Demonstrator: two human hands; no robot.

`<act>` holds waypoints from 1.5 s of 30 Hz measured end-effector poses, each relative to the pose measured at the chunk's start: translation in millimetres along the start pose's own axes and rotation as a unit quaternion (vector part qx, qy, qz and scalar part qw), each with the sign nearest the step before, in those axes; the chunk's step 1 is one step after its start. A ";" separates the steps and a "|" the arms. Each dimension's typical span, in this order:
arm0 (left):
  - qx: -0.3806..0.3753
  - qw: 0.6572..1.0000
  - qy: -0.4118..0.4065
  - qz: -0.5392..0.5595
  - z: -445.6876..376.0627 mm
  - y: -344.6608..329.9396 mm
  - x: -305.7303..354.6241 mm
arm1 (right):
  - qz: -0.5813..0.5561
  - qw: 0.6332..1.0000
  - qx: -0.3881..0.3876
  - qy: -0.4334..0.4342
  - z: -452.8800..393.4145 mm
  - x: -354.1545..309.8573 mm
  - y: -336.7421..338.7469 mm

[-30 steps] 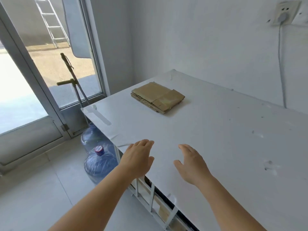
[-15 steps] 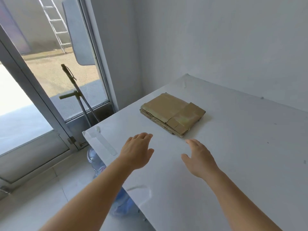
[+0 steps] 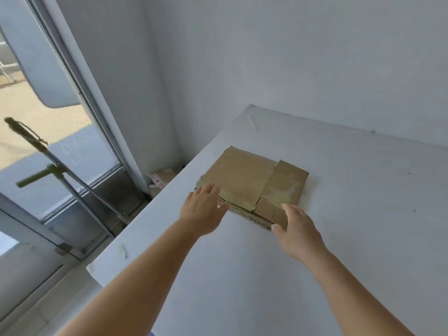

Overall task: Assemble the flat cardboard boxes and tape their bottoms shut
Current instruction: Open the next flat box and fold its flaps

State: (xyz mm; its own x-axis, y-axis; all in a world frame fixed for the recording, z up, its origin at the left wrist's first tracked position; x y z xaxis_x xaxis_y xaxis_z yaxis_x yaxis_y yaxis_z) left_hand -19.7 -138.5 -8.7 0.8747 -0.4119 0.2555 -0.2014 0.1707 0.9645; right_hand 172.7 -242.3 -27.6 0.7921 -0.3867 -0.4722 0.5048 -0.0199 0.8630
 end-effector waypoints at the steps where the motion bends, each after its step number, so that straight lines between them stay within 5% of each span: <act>1: -0.004 1.000 -0.003 0.007 -11.5 -0.6 -6.6 | -0.009 1.000 0.004 -0.021 -5.0 -3.5 -3.8; 11: -0.076 0.997 -0.007 -0.002 -93.0 -3.5 -43.9 | -0.083 0.972 0.060 -0.209 -33.8 -16.4 -24.8; 24: 0.002 0.988 -0.059 0.141 -70.5 -4.0 -35.9 | -0.143 0.953 0.170 -0.205 -8.8 -14.9 -17.0; 45: -0.049 0.969 -0.175 0.170 123.3 -70.8 189.2 | -0.176 0.898 0.274 -0.296 251.3 159.6 56.9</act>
State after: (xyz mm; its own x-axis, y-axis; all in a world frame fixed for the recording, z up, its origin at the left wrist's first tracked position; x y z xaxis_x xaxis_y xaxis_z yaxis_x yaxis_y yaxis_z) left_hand 105.7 -338.8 -20.4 0.5595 -0.5918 0.5803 -0.3940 0.4261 0.8144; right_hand 241.6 -536.9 -8.8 0.2134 -0.6873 -0.6943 0.3154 -0.6241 0.7148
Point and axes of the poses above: each hand's wrist, its own z-axis away from the middle knuckle, its own y-axis out of the back of the hand, x = y × z, the point moved 1 cm from there along -z, towards the middle knuckle
